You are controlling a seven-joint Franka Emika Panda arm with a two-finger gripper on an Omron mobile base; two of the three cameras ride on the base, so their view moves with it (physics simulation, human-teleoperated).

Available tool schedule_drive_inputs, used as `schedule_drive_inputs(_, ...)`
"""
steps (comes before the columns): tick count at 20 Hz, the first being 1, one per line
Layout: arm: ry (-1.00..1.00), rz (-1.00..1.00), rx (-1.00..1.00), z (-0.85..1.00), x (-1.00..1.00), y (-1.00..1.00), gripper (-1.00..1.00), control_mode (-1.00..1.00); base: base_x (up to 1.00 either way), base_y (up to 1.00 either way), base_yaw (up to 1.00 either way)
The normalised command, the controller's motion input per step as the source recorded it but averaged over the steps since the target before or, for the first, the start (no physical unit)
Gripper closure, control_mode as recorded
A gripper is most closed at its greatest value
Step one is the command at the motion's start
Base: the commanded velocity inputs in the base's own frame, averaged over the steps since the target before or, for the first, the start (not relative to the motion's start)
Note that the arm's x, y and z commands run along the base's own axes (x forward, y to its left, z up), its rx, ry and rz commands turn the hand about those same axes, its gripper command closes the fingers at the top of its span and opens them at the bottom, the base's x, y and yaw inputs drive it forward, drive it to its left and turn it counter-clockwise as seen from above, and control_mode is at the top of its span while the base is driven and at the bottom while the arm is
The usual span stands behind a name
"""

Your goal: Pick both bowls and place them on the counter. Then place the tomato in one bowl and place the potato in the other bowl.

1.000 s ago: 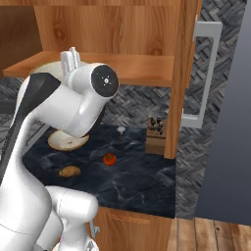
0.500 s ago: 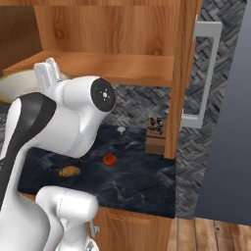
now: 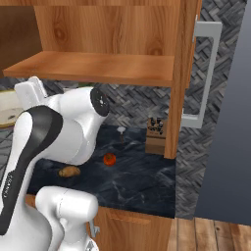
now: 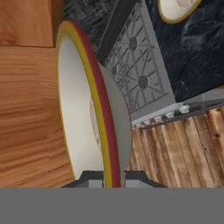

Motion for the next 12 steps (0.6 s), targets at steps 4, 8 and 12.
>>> schedule_drive_inputs(4,0.0,0.15,-0.16,-0.76,0.05,0.38,1.0,-1.0,0.0,0.0,0.0)
schedule_drive_inputs(8,0.0,0.12,-0.15,-0.78,0.17,0.31,1.0,-1.0,0.0,0.0,0.0)
schedule_drive_inputs(12,0.02,0.14,-0.02,-0.64,0.22,0.2,1.0,-1.0,0.0,0.0,0.0)
